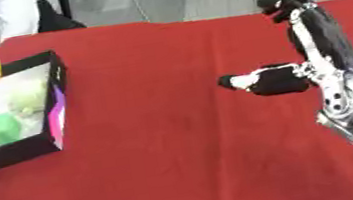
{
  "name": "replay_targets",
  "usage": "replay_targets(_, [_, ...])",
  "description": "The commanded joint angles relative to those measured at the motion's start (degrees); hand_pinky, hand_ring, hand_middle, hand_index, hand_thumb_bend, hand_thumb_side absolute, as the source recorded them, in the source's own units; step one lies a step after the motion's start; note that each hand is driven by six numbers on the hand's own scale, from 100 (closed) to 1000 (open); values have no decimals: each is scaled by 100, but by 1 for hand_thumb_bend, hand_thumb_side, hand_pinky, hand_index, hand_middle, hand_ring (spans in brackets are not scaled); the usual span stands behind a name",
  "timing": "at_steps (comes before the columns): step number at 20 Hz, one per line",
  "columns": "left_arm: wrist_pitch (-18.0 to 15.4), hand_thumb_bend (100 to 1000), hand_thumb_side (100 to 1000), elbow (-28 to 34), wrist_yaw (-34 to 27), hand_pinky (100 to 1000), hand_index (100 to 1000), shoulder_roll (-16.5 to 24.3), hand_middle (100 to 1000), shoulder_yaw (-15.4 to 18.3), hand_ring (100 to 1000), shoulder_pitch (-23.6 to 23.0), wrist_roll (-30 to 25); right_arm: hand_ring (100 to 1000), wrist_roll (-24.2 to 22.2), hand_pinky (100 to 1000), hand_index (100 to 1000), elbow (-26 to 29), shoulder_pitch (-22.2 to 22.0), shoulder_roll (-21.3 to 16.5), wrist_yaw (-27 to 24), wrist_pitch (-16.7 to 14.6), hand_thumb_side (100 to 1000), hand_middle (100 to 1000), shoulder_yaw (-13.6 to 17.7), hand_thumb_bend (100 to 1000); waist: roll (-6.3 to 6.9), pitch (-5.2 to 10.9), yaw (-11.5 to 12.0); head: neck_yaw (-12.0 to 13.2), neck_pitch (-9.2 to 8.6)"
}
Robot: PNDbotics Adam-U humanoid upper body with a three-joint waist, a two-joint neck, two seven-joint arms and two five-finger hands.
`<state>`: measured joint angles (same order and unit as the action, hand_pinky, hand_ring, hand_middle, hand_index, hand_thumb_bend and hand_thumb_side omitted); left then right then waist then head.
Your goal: Pick up the objects with one hand, pass them to the other hand, and then place them into the box on the other side of the table.
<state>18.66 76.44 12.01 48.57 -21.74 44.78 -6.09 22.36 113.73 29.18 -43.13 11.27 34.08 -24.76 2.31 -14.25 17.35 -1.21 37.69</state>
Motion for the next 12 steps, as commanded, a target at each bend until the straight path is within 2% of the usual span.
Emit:
replay_targets(1, [-92,100,290,-136,139,566,476,130,417,76,511,78,-67,777,88,836,845,86,44,-56,-48,-27,280,748,97,839,-92,27,14,-3,-6])
replay_targets(2, [-139,100,294,-207,194,613,527,105,461,59,552,81,-161,777,103,836,845,86,39,-48,-58,-37,280,748,96,839,-107,26,10,-21,-4])
replay_targets(4, [-280,100,305,-345,360,717,701,51,614,41,663,97,-363,777,127,836,844,86,27,-34,-72,-52,281,748,98,839,-134,26,-1,-72,6])
replay_targets(6, [-449,100,314,-480,630,770,793,-7,749,28,743,115,-522,777,149,836,844,86,14,-20,-85,-61,282,747,102,839,-159,27,-17,-141,30])
replay_targets(8, [-622,100,314,-588,964,801,859,-52,830,29,786,133,-646,776,168,836,844,86,5,-11,-96,-75,281,747,107,838,-175,26,-33,-186,59])
replay_targets(10, [-733,100,453,-694,1250,848,921,-85,897,57,828,143,-775,774,190,835,842,86,-2,-10,-107,-91,281,746,115,838,-182,25,-44,-206,82])
replay_targets(12, [-771,100,553,-748,1499,887,955,-90,912,102,846,155,-787,774,207,835,842,86,-13,-16,-114,-101,282,746,121,838,-178,26,-51,-219,93])
